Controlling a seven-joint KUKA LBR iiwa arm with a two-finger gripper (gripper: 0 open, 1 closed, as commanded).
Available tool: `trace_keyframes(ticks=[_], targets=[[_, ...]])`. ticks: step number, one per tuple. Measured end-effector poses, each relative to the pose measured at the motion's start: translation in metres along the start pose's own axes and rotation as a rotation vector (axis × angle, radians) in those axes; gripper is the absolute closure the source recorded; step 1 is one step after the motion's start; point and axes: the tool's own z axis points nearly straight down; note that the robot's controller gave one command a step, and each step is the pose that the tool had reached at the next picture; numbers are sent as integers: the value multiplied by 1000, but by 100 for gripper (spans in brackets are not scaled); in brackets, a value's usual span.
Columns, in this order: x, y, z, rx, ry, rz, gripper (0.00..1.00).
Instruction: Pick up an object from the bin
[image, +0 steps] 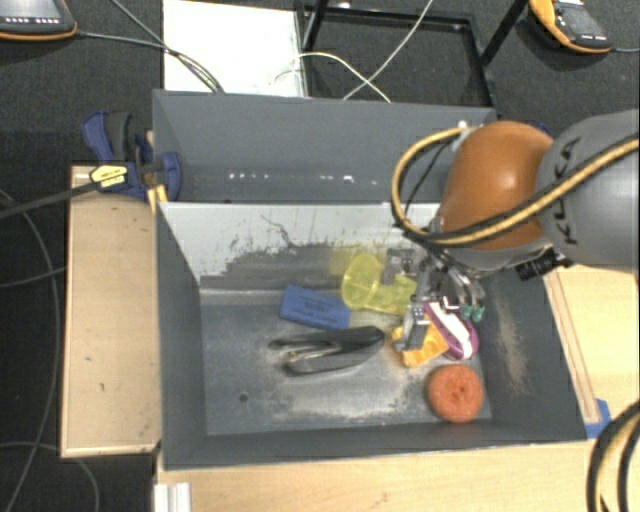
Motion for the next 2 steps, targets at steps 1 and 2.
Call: trace_keyframes(ticks=[1,2], targets=[[-2,0,-4,0,-8,0,0],[20,39,36,-1,-1,-207,0]])
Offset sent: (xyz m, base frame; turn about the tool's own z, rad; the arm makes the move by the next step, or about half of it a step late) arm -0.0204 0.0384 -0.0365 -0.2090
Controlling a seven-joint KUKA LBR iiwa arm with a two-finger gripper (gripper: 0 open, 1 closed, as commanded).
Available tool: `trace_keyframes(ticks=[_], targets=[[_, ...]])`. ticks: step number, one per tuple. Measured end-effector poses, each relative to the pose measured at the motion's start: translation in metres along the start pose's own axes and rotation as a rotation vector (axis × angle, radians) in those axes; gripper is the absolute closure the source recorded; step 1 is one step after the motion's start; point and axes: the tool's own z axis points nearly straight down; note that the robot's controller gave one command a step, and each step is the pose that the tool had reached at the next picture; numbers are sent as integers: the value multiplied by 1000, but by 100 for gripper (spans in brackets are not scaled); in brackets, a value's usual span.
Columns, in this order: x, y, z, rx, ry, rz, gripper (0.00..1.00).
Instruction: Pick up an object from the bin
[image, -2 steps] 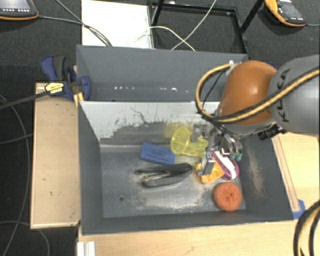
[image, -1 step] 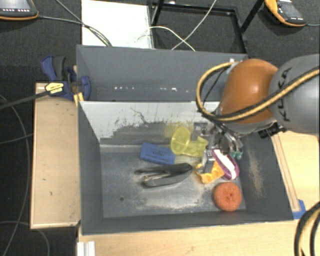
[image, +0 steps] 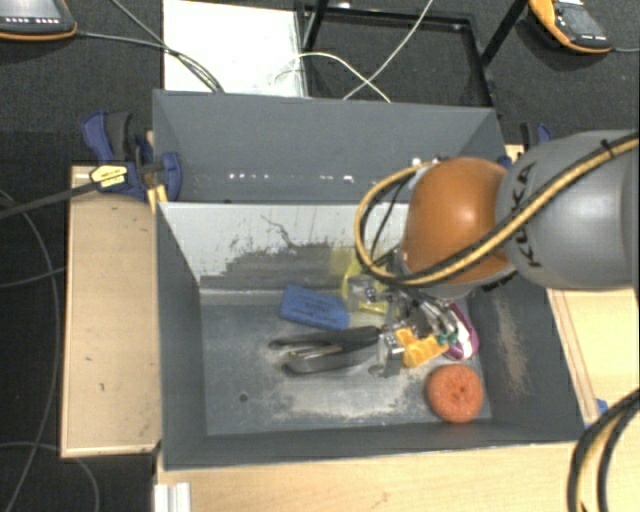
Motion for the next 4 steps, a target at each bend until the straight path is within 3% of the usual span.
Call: trace_keyframes(ticks=[1,2,3,4], targets=[[4,10,18,1,-6,106,0],[-1,24,-3,0,-5,-71,0],[-16,47,58,0,-9,255,0],[-19,55,54,3,-19,39,100]])
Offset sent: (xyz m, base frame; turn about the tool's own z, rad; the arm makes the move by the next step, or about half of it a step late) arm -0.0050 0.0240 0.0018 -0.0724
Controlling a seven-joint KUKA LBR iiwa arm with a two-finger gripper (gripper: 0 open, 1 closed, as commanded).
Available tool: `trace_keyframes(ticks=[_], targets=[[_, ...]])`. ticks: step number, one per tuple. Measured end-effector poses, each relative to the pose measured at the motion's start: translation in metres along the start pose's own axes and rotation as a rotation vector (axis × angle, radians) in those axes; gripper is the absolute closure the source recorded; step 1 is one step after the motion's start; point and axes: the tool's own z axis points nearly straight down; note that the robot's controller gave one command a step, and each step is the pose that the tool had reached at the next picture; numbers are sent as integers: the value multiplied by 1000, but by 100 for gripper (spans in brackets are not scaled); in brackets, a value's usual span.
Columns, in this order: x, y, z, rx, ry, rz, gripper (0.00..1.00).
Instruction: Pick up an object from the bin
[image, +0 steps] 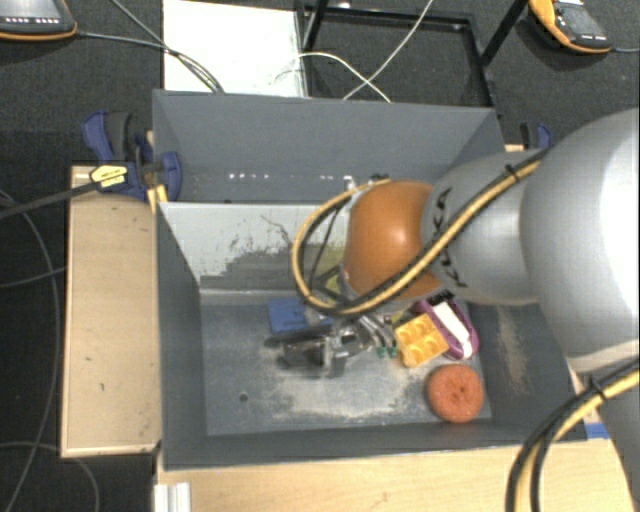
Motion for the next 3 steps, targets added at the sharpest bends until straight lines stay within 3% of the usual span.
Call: trace_keyframes(ticks=[3], targets=[[2,0,-11,0,6,1,100]])
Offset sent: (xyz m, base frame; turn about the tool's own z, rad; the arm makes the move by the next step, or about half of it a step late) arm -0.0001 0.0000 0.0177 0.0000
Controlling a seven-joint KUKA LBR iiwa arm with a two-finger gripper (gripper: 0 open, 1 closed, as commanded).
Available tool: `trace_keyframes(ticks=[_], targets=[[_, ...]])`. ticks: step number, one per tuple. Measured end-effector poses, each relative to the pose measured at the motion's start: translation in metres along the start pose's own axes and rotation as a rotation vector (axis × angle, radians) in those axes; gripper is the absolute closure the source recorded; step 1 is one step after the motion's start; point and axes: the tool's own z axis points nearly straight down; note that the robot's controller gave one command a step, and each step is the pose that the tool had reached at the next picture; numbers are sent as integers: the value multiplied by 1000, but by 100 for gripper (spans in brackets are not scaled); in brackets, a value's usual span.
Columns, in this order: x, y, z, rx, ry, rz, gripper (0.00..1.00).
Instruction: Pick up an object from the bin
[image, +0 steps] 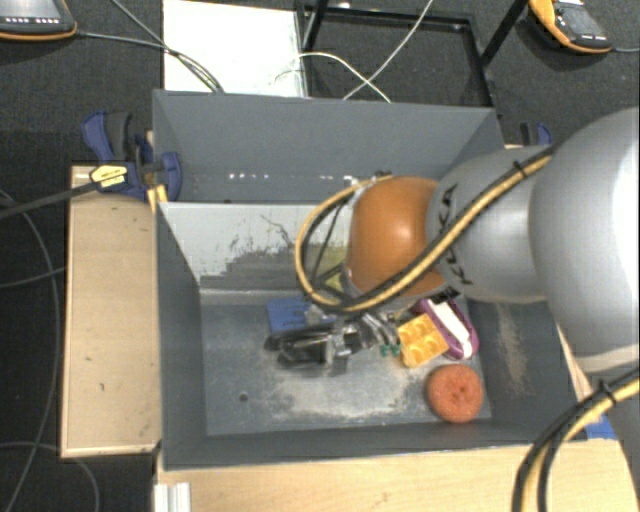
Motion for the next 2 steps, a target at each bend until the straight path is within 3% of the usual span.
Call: trace_keyframes(ticks=[1,2], targets=[[2,1,-22,-1,7,0,100],[1,1,-43,-1,3,0,100]])
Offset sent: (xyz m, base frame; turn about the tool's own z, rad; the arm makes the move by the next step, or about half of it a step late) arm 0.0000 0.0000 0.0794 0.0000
